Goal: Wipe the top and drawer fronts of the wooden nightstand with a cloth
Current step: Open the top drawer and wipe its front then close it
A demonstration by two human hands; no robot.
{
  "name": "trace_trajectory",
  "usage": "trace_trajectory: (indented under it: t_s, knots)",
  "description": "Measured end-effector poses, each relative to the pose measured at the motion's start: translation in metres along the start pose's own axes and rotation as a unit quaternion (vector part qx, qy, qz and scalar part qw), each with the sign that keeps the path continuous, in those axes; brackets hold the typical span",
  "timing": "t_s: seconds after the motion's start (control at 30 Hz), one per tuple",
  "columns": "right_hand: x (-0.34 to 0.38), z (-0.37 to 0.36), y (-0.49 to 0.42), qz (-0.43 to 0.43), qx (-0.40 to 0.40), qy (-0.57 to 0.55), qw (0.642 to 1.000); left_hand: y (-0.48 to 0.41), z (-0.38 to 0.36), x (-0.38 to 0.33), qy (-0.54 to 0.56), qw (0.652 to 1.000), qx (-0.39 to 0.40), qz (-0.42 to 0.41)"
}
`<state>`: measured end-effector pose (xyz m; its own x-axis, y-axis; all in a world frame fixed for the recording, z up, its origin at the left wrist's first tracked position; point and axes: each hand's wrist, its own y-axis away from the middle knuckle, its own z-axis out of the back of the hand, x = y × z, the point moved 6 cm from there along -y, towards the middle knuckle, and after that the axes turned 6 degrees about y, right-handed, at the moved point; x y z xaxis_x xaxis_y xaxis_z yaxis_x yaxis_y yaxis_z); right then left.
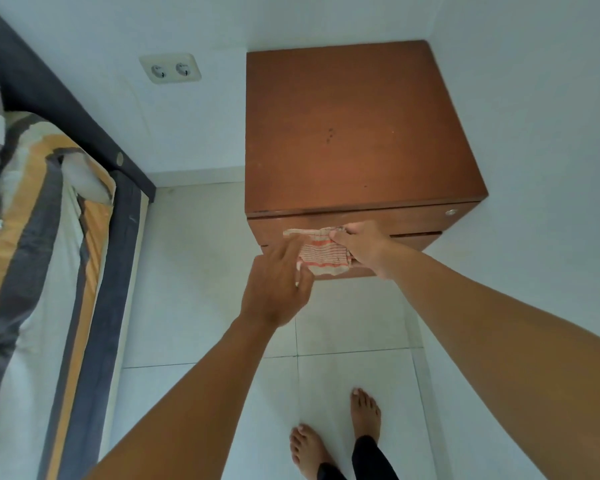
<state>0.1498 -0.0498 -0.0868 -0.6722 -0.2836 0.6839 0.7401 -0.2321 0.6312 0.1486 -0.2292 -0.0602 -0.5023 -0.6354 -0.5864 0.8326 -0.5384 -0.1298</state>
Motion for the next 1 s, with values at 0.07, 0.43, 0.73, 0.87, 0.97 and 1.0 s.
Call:
trace_trajectory:
  t_s: [0.07,0.43,0.73,0.87,0.97,1.0]
  knots:
    - [0.004,0.004,0.004,0.014,0.012,0.018,1.000,-0.010,0.008,0.010,-0.008,0.999,-0.014,0.039]
    - [0.021,0.005,0.034,0.133,-0.022,0.070,0.988,-0.055,0.010,0.015,0.113,0.982,0.117,0.100]
    - [-0.007,0.001,0.033,0.070,-0.086,0.088,0.990,-0.043,0.002,0.028,0.160,0.964,0.150,0.153]
    - [-0.012,0.018,0.030,0.085,-0.136,0.148,0.976,-0.029,-0.001,0.063,0.086,0.966,0.147,0.194]
    - [-0.014,0.031,0.023,0.053,-0.174,0.217,0.959,-0.028,0.001,0.080,0.018,0.972,0.122,0.200]
    - [-0.013,0.035,0.021,0.036,-0.191,0.234,0.953,-0.029,0.003,0.084,0.005,0.973,0.111,0.205]
